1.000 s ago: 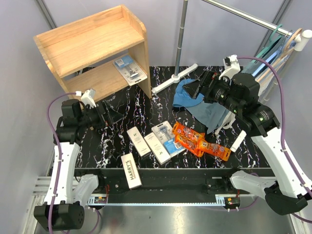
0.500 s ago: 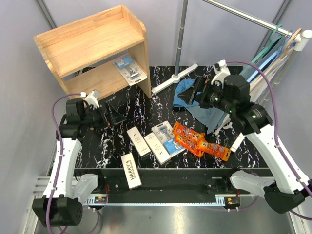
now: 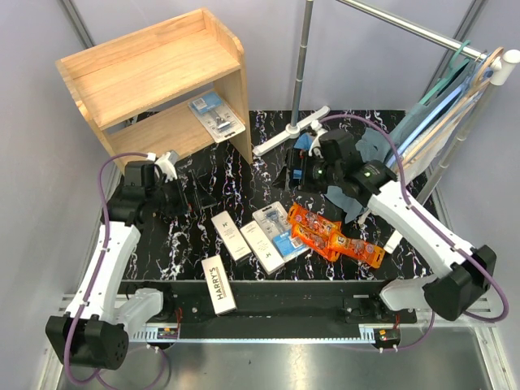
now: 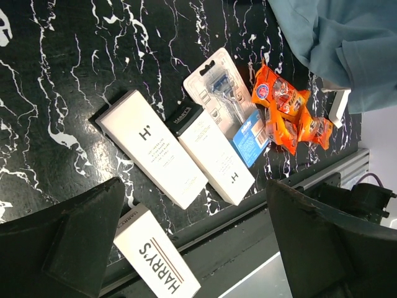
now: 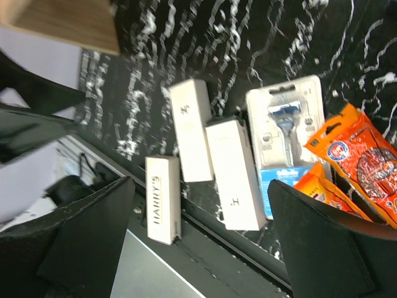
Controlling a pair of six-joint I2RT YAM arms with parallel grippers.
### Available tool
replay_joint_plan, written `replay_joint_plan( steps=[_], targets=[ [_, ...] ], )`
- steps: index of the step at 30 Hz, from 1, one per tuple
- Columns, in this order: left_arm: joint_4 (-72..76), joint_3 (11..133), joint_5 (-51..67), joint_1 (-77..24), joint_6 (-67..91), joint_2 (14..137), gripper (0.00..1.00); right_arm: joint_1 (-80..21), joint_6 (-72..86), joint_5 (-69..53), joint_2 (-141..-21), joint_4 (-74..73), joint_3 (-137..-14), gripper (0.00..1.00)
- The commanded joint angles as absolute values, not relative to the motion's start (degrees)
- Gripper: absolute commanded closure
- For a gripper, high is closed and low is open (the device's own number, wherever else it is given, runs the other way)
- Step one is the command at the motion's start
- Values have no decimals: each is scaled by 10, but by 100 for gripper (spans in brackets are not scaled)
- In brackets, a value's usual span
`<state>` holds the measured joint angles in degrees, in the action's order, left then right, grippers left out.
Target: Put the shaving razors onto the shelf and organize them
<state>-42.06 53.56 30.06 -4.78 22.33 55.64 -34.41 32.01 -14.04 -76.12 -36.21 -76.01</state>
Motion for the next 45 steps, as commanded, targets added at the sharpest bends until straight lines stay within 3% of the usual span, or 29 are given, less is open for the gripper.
replay_joint_plan(
  steps=[1,8,13,17,29,32,45],
  targets=[
    [-417,558,285,-49,219,562,1,-356,290,-134,-795,-340,-730,0],
    [-416,554,287,-49,217,564,1,-367,277,-167,-882,-303,-693,8],
    [-416,553,295,-49,214,565,1,-367,269,-177,-948,-273,-701,30],
    [-416,552,297,-49,212,563,1,-369,254,-177,-1001,-271,-712,38],
    [-413,544,314,-49,214,564,1,-370,259,-168,-1046,-258,-691,44],
    [-411,541,316,-49,217,564,1,-370,258,-164,-1050,-259,-686,51],
    [-406,536,328,-49,222,562,1,-388,242,-120,-1101,-268,-673,51]
  ],
)
